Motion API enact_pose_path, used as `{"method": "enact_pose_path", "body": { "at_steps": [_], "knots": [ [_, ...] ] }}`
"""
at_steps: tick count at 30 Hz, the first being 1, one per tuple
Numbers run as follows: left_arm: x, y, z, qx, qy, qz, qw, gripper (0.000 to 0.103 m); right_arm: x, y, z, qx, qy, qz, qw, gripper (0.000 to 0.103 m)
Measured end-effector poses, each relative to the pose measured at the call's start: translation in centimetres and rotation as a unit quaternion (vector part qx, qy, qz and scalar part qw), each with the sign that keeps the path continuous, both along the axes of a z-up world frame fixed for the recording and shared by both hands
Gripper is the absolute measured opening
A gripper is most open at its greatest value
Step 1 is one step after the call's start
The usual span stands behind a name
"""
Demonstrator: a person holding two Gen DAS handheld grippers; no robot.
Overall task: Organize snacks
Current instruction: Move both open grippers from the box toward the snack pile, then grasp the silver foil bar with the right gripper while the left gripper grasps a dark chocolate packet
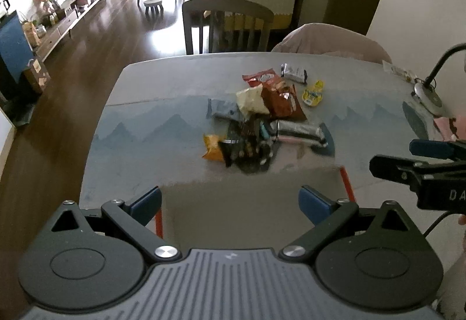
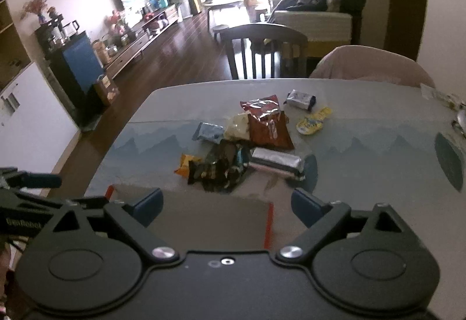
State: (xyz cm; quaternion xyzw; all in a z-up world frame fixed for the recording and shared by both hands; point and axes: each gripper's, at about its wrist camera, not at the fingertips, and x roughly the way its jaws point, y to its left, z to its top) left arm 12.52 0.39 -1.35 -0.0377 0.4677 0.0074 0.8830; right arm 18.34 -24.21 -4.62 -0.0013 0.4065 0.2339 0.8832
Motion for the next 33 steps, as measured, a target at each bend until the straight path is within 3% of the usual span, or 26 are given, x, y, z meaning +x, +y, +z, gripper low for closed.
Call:
{"method": "enact_pose_path", "body": {
  "at_steps": [7, 16, 26, 33],
  "knots": [
    [7.0, -0.4, 0.0, 0.0, 0.04, -0.001, 0.9992, 0.1, 7.0, -0.6, 0.4, -0.031, 0.0, 0.053, 0.998, 0.091],
    [15.0, -0.7, -3.1, -0.005, 0.118, 0.024, 0.9927, 0.1, 15.1, 0.2, -2.3, -0.094, 0.042, 0.129, 0.986, 0.087],
    [21.0, -0.6, -10.7, 0.0, 0.232, 0.063, 0.9707, 0.1, 21.0, 3.2, -9.9, -0.187, 0.091, 0.225, 0.952, 0.085],
    [23.4, 0.0, -15.3, 0.009, 0.296, 0.071, 0.9524, 0.096, 22.8, 4.7, -14.2, -0.21, 0.123, 0.261, 0.934, 0.081]
  ]
}}
